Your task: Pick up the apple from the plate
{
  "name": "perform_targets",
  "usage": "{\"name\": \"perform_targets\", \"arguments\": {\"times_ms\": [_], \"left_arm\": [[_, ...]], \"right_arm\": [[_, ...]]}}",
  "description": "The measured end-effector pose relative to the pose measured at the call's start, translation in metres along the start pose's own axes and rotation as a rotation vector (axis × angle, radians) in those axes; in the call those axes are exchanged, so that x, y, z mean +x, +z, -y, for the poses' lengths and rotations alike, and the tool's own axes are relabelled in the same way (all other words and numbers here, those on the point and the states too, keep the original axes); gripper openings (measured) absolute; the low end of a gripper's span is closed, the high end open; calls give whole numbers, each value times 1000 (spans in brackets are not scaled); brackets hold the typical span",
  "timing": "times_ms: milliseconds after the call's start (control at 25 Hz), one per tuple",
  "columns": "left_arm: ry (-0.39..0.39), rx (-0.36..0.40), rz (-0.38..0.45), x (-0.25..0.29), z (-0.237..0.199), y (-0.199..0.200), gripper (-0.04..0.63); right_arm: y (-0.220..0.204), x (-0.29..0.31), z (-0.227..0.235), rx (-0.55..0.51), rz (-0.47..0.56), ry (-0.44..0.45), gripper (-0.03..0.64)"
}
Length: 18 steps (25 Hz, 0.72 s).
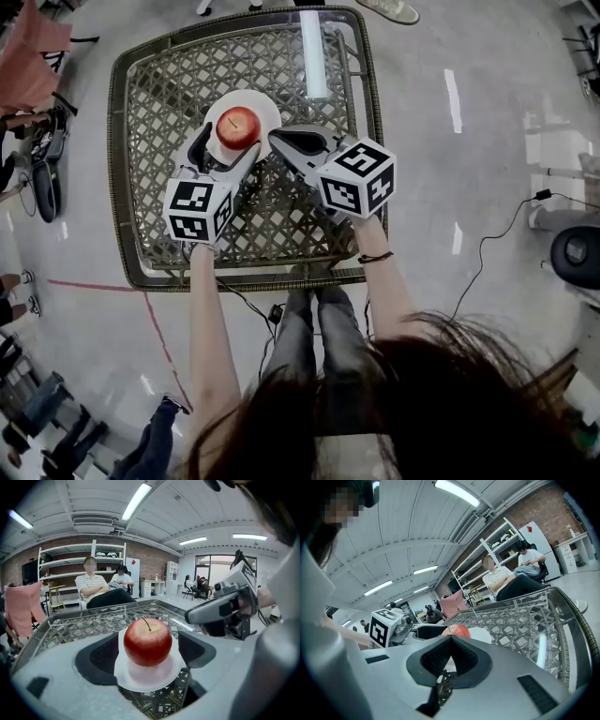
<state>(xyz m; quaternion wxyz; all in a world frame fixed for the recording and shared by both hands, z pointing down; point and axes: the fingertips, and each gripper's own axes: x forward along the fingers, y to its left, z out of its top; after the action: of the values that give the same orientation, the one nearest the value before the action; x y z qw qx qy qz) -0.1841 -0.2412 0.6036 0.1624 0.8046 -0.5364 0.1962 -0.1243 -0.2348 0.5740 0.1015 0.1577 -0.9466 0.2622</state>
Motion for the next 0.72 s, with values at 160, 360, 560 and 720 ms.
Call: {"name": "perform_targets", "arguments": {"times_ms": [160, 360, 560, 720], "left_arm": [[-20, 31, -11, 8, 0, 0, 411], [-41, 76, -29, 17, 0, 1, 425], [-62, 112, -40, 23, 2, 1, 425], [-88, 130, -48, 27, 4, 1, 425]], "right_arm": [[-1, 0, 3, -4, -4, -3, 9], [-1, 0, 7, -5, -1, -9, 9], [-2, 1, 10, -1, 3, -15, 9], [-1, 1, 11, -1, 9, -18, 9]]}}
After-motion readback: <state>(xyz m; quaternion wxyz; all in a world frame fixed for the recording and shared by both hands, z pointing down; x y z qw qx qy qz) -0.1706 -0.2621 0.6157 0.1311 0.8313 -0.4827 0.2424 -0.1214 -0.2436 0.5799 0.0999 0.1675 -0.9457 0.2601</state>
